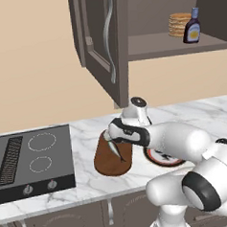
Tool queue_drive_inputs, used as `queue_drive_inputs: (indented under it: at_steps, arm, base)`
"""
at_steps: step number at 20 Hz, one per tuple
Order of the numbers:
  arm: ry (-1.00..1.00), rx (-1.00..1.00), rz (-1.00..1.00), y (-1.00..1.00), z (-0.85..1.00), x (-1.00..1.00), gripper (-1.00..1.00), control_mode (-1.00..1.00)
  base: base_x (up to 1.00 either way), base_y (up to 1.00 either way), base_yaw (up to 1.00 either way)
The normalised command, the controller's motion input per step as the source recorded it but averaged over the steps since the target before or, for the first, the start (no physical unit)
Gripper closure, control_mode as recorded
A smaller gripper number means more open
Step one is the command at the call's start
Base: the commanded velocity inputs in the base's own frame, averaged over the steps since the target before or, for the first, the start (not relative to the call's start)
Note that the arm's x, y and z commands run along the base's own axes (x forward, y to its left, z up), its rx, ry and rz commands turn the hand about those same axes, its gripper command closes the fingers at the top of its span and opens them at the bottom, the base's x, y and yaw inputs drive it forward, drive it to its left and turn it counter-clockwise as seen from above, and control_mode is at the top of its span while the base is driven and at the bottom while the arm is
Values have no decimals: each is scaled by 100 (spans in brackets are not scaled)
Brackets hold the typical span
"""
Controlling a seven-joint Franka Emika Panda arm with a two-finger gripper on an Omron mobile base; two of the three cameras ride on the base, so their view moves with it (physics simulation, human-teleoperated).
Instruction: Pick the fish from the plate and place it on the cutting board. Then pick the condiment bottle from the cabinet and place it next to the cutting board.
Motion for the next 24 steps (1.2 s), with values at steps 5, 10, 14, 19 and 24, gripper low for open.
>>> queue_drive_inputs:
  at_steps: [5, 10, 14, 19, 24]
  arm:
    - [-7, 1, 0, -33, 36, -11, -100, -100]
    - [-8, 1, 4, -25, 27, -21, -100, -100]
    - [-7, 3, 7, -25, 25, -27, -100, -100]
    - [-8, 5, 12, -21, 22, -34, -100, -100]
    - [-6, 5, 17, -19, 16, -32, -100, -100]
  base:
    - [0, 0, 0]
    - [0, 0, 0]
    - [0, 0, 0]
    - [0, 0, 0]
    - [0, 0, 0]
